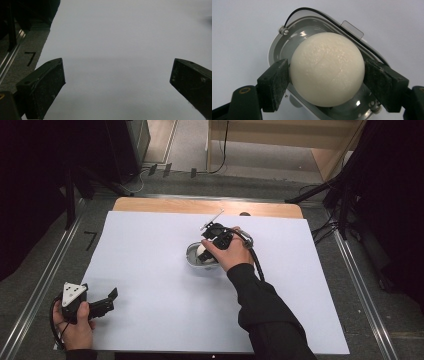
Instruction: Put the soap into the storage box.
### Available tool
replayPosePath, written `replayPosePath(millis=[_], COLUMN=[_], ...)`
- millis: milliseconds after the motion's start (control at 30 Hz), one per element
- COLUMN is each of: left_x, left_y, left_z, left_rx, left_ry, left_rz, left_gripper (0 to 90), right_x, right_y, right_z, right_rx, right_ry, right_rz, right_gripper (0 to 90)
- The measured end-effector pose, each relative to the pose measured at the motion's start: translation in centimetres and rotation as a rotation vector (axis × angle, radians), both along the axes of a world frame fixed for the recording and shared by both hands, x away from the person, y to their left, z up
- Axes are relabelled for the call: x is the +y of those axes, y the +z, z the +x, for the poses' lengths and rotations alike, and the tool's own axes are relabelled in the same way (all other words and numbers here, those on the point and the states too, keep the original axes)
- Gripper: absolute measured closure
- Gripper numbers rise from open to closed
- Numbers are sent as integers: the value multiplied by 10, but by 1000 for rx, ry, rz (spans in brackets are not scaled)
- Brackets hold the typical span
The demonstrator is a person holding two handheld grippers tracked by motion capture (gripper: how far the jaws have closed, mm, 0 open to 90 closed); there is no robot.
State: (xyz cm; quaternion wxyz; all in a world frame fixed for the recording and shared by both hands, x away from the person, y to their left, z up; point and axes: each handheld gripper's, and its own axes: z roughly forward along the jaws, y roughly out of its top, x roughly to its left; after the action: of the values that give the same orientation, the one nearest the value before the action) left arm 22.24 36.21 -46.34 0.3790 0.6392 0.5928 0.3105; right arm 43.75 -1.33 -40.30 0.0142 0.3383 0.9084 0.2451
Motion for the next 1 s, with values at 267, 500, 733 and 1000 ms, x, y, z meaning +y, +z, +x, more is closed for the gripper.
replayPosePath(millis=[267,500,733,1000], left_x=[0,0,-1,-1], left_y=[0,0,0,0], left_z=[0,0,0,0], left_rx=[1,1,1,0], left_ry=[1,1,1,0], left_rz=[0,2,1,3], left_gripper=[2,1,2,1], right_x=[-6,-13,-25,-45], right_y=[5,6,6,4], right_z=[-4,-8,-13,-19], right_rx=[-12,-21,-35,-39], right_ry=[8,-3,-10,-37], right_rz=[14,13,18,38], right_gripper=[175,140,104,66])
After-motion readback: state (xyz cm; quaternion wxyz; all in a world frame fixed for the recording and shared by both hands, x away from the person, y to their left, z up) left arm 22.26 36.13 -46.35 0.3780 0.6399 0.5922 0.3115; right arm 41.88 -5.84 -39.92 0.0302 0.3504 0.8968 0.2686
